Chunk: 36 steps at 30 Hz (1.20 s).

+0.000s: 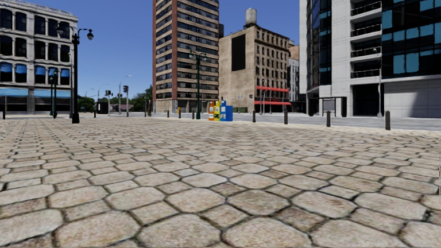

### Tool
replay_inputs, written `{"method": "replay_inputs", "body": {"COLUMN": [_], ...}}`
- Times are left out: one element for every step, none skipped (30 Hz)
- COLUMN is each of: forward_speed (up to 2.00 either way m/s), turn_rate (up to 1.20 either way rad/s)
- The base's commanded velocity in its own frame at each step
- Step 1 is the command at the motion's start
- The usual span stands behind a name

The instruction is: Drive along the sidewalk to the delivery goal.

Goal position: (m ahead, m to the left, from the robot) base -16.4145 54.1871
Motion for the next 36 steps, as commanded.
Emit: {"method": "replay_inputs", "body": {"forward_speed": [1.14,1.15,1.15,1.15,1.15,1.15,1.15,1.15,1.15,1.15,1.15,1.15,1.15,1.15,1.15,1.15,1.15,1.15,1.15,1.15,1.15,1.15,1.15,1.15,1.15,1.15,1.15,1.15,1.15,1.15,1.15,1.15,1.15,1.15,1.15,1.15], "turn_rate": [0.49,0.49,0.49,0.49,0.49,0.49,0.49,0.49,0.49,0.49,0.49,0.49,0.49,0.49,0.49,0.49,0.49,0.49,0.49,0.49,0.49,0.49,0.49,0.49,0.49,0.49,0.49,0.49,0.49,0.49,0.49,0.49,0.49,0.49,0.49,0.49]}}
